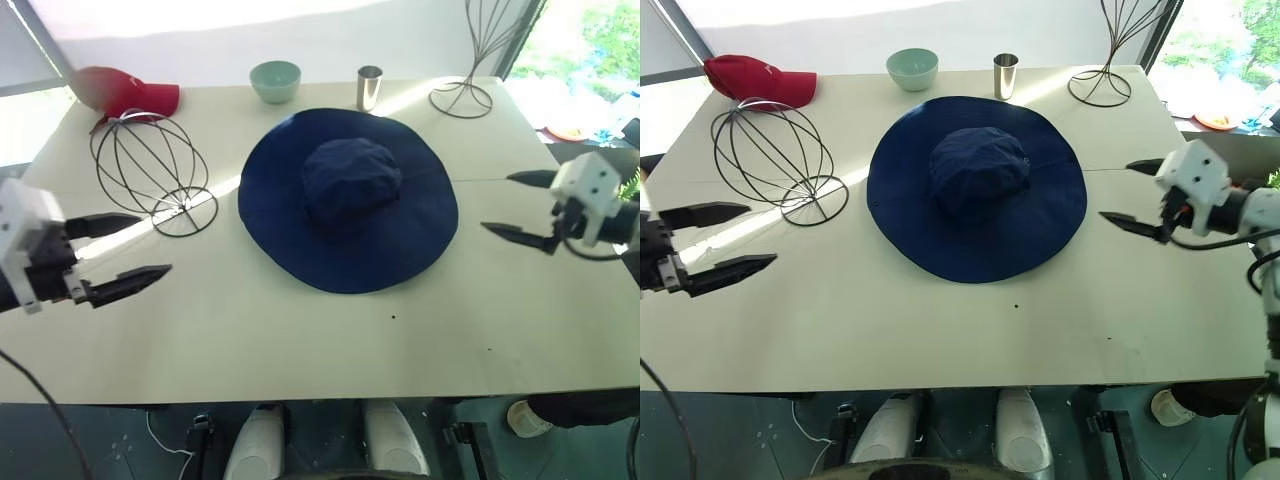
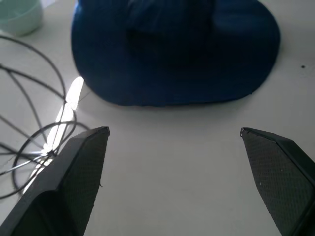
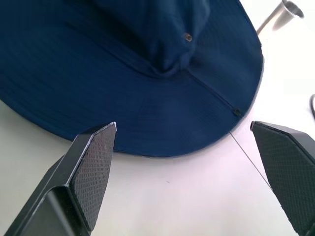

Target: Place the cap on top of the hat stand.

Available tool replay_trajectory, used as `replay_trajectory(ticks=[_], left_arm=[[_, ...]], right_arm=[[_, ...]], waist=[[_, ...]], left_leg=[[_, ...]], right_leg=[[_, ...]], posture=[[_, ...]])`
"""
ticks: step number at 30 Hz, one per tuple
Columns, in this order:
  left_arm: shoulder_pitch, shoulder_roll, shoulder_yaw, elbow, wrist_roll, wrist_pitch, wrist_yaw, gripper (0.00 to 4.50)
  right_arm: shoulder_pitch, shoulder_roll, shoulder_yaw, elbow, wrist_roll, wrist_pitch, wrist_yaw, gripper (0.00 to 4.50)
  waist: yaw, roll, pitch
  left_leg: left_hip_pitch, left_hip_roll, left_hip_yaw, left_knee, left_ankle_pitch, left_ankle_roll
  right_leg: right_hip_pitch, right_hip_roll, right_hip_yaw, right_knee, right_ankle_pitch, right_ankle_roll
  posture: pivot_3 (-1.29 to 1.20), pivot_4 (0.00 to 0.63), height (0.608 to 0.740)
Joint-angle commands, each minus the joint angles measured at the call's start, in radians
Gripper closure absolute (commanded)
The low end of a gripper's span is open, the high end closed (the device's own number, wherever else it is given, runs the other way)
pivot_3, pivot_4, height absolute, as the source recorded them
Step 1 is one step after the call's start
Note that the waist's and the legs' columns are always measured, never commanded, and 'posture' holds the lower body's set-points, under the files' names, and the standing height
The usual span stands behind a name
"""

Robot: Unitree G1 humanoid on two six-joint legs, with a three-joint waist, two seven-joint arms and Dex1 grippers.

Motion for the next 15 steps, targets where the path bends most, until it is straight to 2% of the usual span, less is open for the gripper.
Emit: replay_trajectory(ticks=[1,6,9,15], left_arm=[[-0.102,0.024,-0.122,0.017,0.007,-0.024,-0.034,0.04],[-0.240,0.003,-0.254,0.063,0.026,-0.043,-0.078,0.04],[-0.273,-0.006,-0.283,0.081,0.034,-0.049,-0.089,0.04],[-0.315,-0.028,-0.317,0.088,0.047,-0.046,-0.072,0.04]], right_arm=[[0.100,0.022,-0.023,-0.169,-0.086,-0.052,-0.106,0.00],[0.284,0.066,0.038,-0.291,-0.305,-0.178,-0.262,0.00],[0.337,0.072,0.081,-0.293,-0.417,-0.239,-0.328,0.00],[0.307,0.150,0.210,-0.223,-0.583,-0.315,-0.458,0.00]], waist=[[0.001,0.000,0.000],[0.001,0.000,0.000],[-0.003,-0.001,0.000],[-0.003,-0.002,0.000]], left_leg=[[0.000,0.000,0.000,0.000,0.000,0.000],[0.000,0.000,0.000,0.001,0.000,0.000],[0.000,0.000,0.000,0.001,0.000,0.000],[0.000,0.000,0.000,0.001,0.000,0.000]], right_leg=[[0.000,0.000,0.000,0.000,0.000,0.000],[0.000,0.000,0.000,0.000,0.000,0.000],[0.000,0.000,0.000,0.000,0.000,0.000],[0.000,0.001,0.000,0.000,0.000,0.000]], posture=[[0.00,0.150,0.740],[0.00,0.150,0.740],[0.00,0.150,0.740],[0.00,0.150,0.740]])
